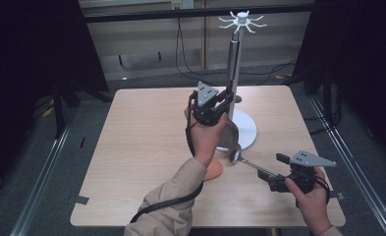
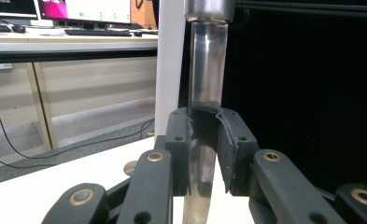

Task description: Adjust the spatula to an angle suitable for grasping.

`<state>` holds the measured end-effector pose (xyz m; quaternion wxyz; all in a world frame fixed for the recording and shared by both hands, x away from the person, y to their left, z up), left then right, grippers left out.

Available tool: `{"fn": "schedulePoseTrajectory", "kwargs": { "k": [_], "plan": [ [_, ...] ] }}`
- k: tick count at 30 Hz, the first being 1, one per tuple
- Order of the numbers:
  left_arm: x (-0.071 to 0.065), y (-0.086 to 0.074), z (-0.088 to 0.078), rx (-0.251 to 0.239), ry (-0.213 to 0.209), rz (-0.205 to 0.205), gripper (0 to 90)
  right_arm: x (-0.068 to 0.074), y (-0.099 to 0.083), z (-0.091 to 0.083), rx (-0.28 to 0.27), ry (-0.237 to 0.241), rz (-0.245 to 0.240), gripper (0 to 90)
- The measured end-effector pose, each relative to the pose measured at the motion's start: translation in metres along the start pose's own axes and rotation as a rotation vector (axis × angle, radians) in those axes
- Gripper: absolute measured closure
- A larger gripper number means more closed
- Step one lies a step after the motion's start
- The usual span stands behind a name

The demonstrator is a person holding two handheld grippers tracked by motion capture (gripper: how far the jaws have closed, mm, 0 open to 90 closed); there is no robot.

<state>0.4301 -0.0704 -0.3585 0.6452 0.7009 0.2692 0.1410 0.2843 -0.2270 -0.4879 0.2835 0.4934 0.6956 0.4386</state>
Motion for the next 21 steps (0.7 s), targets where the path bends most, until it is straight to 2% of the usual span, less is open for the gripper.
{"fn": "schedulePoseTrajectory", "kwargs": {
  "k": [21],
  "plan": [
    [0.0012,0.0004,0.0015,-0.006,-0.012,0.010,75.1,0.0001,-0.0007,-0.0005,0.007,0.000,-0.002,5.7]
  ]
}}
Point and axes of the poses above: each handheld gripper's, and its own axes: z roughly forward along the jaws, y roughly out of its top, x roughly to its left, the point moved 8 cm from there along z, roughly forward along the jaws, and after that the axes turned 12 degrees about -y, right-handed, at the moved point
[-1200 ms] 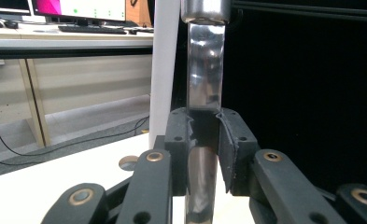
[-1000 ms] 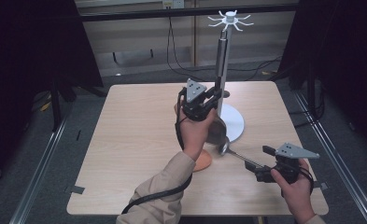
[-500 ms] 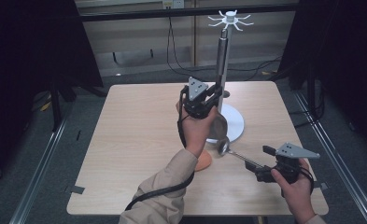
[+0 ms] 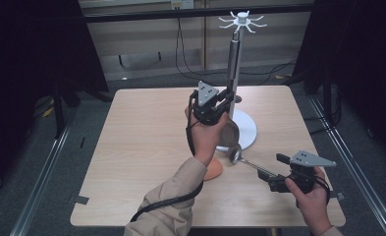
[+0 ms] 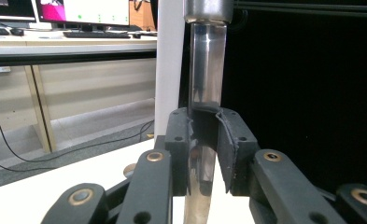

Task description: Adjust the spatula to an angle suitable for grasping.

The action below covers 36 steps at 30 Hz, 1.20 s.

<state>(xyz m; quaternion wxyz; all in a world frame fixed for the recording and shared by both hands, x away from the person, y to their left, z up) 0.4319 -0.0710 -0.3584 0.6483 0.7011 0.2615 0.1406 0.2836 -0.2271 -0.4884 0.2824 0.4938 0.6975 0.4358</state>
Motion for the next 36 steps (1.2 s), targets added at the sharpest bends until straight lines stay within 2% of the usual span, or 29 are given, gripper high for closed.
{"fn": "schedulePoseTrajectory", "kwargs": {
  "k": [5,6,10,16,19,20,22,24,27,31,36],
  "plan": [
    [0.000,0.002,-0.001,0.010,-0.004,0.000,74.4,0.000,0.000,0.000,0.000,-0.001,-0.001,5.7],
    [-0.001,0.003,-0.001,-0.010,-0.004,-0.004,74.4,0.000,0.000,0.000,0.000,-0.001,-0.001,5.7],
    [-0.003,0.012,-0.006,-0.035,-0.008,0.006,72.5,-0.001,0.000,-0.001,-0.001,-0.002,-0.004,5.7],
    [-0.009,0.039,-0.017,-0.091,-0.032,0.043,72.5,-0.002,0.000,-0.001,-0.005,-0.010,-0.004,5.7],
    [-0.010,0.056,-0.020,-0.148,-0.048,0.038,77.8,-0.002,0.000,-0.001,-0.006,-0.009,-0.004,5.7],
    [-0.010,0.056,-0.020,-0.148,-0.048,0.038,79.8,-0.002,0.000,-0.001,-0.006,-0.009,-0.004,5.7],
    [-0.009,0.065,-0.021,-0.181,-0.058,0.035,82.9,-0.003,0.000,-0.001,-0.009,-0.009,-0.001,5.7],
    [-0.009,0.073,-0.020,-0.210,-0.075,0.031,86.9,-0.004,-0.001,-0.002,-0.003,-0.012,0.005,5.7],
    [-0.009,0.086,-0.015,-0.241,-0.075,0.029,90.0,-0.005,0.000,-0.003,-0.013,-0.015,0.010,5.7],
    [-0.011,0.097,-0.011,-0.269,-0.078,0.036,90.0,-0.006,-0.001,-0.004,-0.013,-0.016,0.012,5.7],
    [-0.011,0.111,-0.007,-0.316,-0.082,0.022,90.0,-0.008,-0.002,-0.005,-0.015,-0.019,0.019,5.7]
  ]
}}
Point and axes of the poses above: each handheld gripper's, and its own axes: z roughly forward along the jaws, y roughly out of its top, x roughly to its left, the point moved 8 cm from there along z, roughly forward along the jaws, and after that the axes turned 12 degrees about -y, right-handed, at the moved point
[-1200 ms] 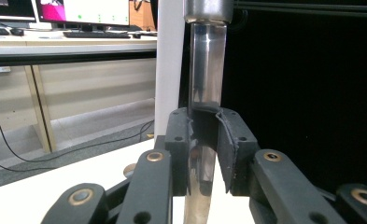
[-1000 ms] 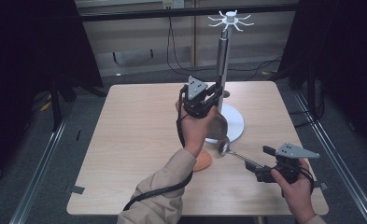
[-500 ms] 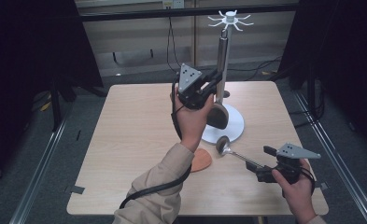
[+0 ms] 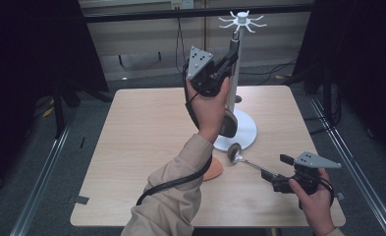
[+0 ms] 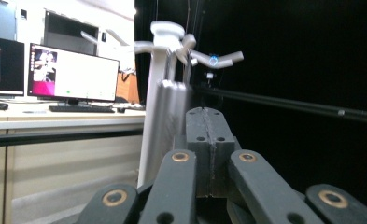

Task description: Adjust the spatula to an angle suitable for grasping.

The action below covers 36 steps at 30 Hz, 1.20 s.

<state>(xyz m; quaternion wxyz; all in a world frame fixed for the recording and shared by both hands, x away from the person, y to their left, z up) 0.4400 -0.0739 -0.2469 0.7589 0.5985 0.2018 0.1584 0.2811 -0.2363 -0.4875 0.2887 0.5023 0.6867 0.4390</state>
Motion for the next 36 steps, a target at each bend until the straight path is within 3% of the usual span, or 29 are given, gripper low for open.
{"fn": "schedulePoseTrajectory", "kwargs": {
  "k": [11,20,36],
  "plan": [
    [0.003,0.020,0.009,-0.070,-0.010,-0.010,90.0,-0.001,-0.001,-0.002,-0.001,-0.007,0.006,5.7],
    [0.005,0.020,0.017,-0.061,-0.011,-0.009,90.0,0.000,0.000,-0.002,-0.003,-0.007,-0.014,5.7],
    [0.022,0.025,0.012,-0.068,0.019,-0.027,90.0,0.000,-0.001,-0.002,0.002,-0.006,-0.002,5.7]
  ]
}}
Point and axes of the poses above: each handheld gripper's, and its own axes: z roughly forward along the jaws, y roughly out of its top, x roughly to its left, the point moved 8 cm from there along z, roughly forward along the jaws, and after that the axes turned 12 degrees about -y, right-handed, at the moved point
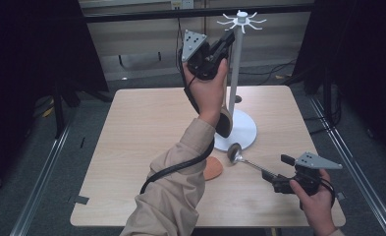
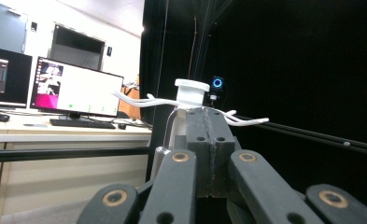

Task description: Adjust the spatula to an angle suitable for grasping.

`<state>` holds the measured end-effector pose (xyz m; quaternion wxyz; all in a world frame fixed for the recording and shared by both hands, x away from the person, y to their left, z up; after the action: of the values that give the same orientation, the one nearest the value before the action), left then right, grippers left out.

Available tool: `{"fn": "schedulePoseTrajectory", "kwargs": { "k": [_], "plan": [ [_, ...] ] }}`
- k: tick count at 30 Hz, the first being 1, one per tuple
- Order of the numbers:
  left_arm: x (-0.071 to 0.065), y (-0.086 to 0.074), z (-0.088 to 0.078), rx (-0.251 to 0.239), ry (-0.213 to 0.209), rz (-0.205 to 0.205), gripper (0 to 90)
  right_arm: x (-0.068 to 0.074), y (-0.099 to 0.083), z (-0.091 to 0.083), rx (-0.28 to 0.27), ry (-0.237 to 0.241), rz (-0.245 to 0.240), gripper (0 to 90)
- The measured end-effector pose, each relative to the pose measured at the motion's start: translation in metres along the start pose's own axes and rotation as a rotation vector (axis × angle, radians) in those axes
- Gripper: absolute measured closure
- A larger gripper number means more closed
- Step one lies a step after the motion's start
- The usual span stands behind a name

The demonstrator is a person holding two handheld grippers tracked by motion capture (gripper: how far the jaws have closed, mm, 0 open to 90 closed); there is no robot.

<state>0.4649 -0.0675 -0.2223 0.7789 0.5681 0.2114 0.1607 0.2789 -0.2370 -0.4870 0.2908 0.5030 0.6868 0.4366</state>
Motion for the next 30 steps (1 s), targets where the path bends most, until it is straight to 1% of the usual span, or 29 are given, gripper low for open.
{"fn": "schedulePoseTrajectory", "kwargs": {
  "k": [1,9,16,20,23,27,30],
  "plan": [
    [0.001,0.000,0.000,0.001,0.007,0.001,90.0,0.000,0.000,0.000,-0.003,-0.003,-0.001,5.7],
    [0.006,0.000,0.001,0.006,0.008,-0.003,90.0,-0.001,-0.001,0.001,0.000,-0.001,0.000,5.7],
    [0.010,0.001,-0.001,0.012,0.019,-0.006,90.0,-0.001,-0.002,0.001,0.006,-0.004,-0.005,5.7],
    [0.009,0.002,-0.003,0.010,0.018,-0.004,90.0,0.000,-0.003,0.001,0.010,-0.001,-0.007,5.7],
    [0.007,0.001,-0.005,0.010,0.005,-0.008,89.6,-0.001,-0.002,0.002,0.006,-0.004,-0.008,5.7],
    [0.003,-0.004,-0.010,0.025,-0.003,-0.003,86.4,-0.002,-0.003,0.002,0.010,-0.008,-0.005,5.7],
    [-0.001,-0.010,-0.017,0.036,-0.009,0.002,83.1,-0.004,-0.004,0.003,0.017,-0.013,-0.019,5.7]
  ]
}}
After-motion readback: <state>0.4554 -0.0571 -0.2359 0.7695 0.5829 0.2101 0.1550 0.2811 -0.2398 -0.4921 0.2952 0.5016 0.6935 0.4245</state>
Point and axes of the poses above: each handheld gripper's, and its own axes: z roughly forward along the jaws, y roughly out of its top, x roughly to its left, the point moved 8 cm from there along z, roughly forward along the jaws, and after that the axes turned 12 degrees about -y, right-handed, at the moved point
